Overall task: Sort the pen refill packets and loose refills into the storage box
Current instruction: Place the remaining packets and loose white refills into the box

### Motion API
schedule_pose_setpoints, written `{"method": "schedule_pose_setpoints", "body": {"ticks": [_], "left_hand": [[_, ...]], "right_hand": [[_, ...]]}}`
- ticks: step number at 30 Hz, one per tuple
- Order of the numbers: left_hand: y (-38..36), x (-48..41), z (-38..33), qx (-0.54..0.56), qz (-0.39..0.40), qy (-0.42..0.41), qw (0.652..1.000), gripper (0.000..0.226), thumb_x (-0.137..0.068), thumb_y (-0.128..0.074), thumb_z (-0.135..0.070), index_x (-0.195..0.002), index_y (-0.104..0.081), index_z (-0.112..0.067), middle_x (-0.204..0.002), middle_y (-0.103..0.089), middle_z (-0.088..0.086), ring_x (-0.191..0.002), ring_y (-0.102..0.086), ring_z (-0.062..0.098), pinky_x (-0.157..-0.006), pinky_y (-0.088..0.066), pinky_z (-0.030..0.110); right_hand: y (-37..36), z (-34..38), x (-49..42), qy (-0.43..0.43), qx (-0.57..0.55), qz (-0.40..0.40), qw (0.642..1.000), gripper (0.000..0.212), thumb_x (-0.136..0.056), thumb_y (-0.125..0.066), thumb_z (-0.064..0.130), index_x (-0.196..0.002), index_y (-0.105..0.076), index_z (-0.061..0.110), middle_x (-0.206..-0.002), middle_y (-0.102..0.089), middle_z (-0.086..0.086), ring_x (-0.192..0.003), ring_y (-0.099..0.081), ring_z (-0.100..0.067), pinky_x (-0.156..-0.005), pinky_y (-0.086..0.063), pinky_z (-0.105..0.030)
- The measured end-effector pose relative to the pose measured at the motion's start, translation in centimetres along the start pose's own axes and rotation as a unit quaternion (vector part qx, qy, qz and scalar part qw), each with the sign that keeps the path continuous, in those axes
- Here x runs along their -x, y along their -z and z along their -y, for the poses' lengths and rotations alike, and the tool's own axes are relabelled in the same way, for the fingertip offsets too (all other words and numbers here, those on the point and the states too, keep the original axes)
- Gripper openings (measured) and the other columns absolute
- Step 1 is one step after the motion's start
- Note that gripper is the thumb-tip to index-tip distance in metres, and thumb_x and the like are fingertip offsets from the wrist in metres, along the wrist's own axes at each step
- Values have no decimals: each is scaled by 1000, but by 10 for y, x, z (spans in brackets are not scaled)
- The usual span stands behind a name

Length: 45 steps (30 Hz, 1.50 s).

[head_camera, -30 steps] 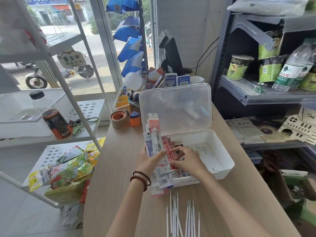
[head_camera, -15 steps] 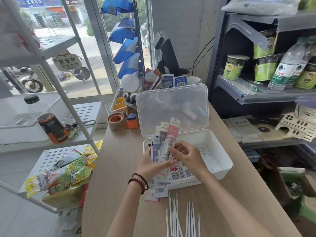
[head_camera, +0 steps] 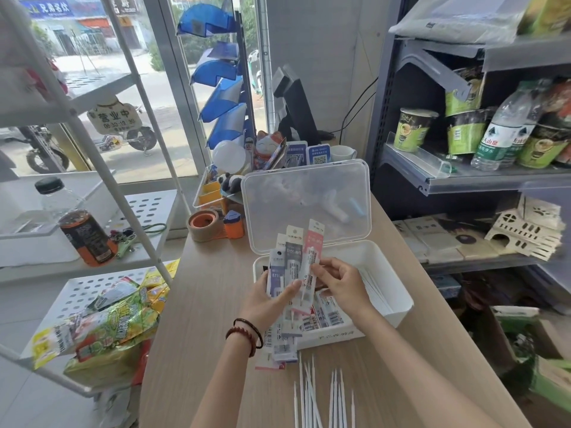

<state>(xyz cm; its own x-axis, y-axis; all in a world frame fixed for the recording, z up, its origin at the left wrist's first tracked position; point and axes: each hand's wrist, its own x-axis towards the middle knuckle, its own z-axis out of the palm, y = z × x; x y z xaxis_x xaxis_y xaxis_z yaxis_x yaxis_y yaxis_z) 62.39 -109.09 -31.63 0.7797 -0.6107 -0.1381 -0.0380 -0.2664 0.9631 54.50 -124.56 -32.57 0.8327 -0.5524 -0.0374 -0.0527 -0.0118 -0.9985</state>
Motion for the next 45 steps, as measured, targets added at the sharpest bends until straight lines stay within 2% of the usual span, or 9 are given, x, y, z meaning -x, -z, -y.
{"method": "schedule_pose_setpoints", "body": {"ticks": [5, 11, 21, 27, 31, 34, 38, 41, 45], "left_hand": [[-1, 1, -2, 2, -10, -11, 1000, 34, -80, -67, -41, -110, -56, -30, -102, -70, -8, -91, -68, 5, -77, -56, 24], [-2, 2, -5, 19, -18, -17, 1000, 20, -83, -67, -31, -101, -57, -30, -91, -68, -12, -78, -67, -3, -58, -51, 11], [-8, 5, -7, -4, -54, -16, 998, 32, -77, -72, -42, -103, -56, -35, -91, -69, -14, -77, -66, -6, -57, -49, 8], [-10, 7, -9, 6, -70, -14, 997, 32, -77, -73, -40, -103, -55, -33, -89, -69, -13, -73, -66, -6, -54, -48, 8], [-12, 10, -12, 7, -53, -10, 998, 38, -70, -80, -35, -101, -59, -29, -85, -71, -11, -67, -67, -6, -51, -46, 7], [-12, 10, -11, 12, -32, -11, 999, 41, -67, -83, -31, -101, -60, -30, -84, -72, -11, -69, -68, -3, -54, -48, 9], [-10, 7, -9, 21, -7, -19, 1000, 43, -66, -83, -30, -101, -60, -30, -84, -72, -12, -74, -69, -1, -60, -52, 13], [-9, 3, -6, 7, -9, -17, 1000, 43, -67, -78, -42, -104, -60, -31, -90, -73, -11, -80, -70, 4, -70, -57, 24], [-8, -2, -2, -28, -23, -21, 999, 33, -82, -65, -43, -108, -59, -24, -90, -70, -12, -73, -67, -4, -61, -51, 13]], "right_hand": [[20, -2, -11, 19, 147, -44, 988, 14, -95, -61, 27, -105, -68, 20, -85, -69, 8, -74, -65, -6, -57, -47, -15], [17, -25, -7, -22, 345, 2, 938, 21, -94, -62, 30, -114, -68, 25, -88, -67, 14, -76, -65, -5, -74, -57, -30], [15, -26, -7, -83, 416, -34, 905, 30, -84, -73, 34, -113, -66, 28, -83, -64, 17, -79, -64, -6, -65, -51, -27], [13, -7, 4, 81, 302, -94, 945, 34, -88, -53, 58, -96, -67, 28, -79, -65, 18, -71, -60, 4, -61, -52, -19], [13, -9, 9, 109, 266, -44, 957, 43, -79, -50, 72, -86, -70, 35, -68, -68, 17, -57, -59, 3, -53, -43, -15], [14, -10, 6, 106, 241, -34, 964, 45, -74, -56, 73, -89, -72, 33, -72, -71, 17, -64, -65, 4, -57, -53, -19], [15, -11, 2, 57, 176, 0, 983, 39, -73, -73, 57, -94, -73, 24, -78, -74, 7, -70, -70, -6, -64, -58, -26], [18, -5, 0, 28, 114, 33, 993, 23, -82, -74, 36, -91, -67, 15, -74, -74, 1, -63, -68, -10, -57, -49, -20], [23, -2, -3, 5, 51, -6, 999, 13, -93, -63, 31, -94, -57, 19, -74, -75, 2, -61, -66, -9, -50, -43, -19]]}}
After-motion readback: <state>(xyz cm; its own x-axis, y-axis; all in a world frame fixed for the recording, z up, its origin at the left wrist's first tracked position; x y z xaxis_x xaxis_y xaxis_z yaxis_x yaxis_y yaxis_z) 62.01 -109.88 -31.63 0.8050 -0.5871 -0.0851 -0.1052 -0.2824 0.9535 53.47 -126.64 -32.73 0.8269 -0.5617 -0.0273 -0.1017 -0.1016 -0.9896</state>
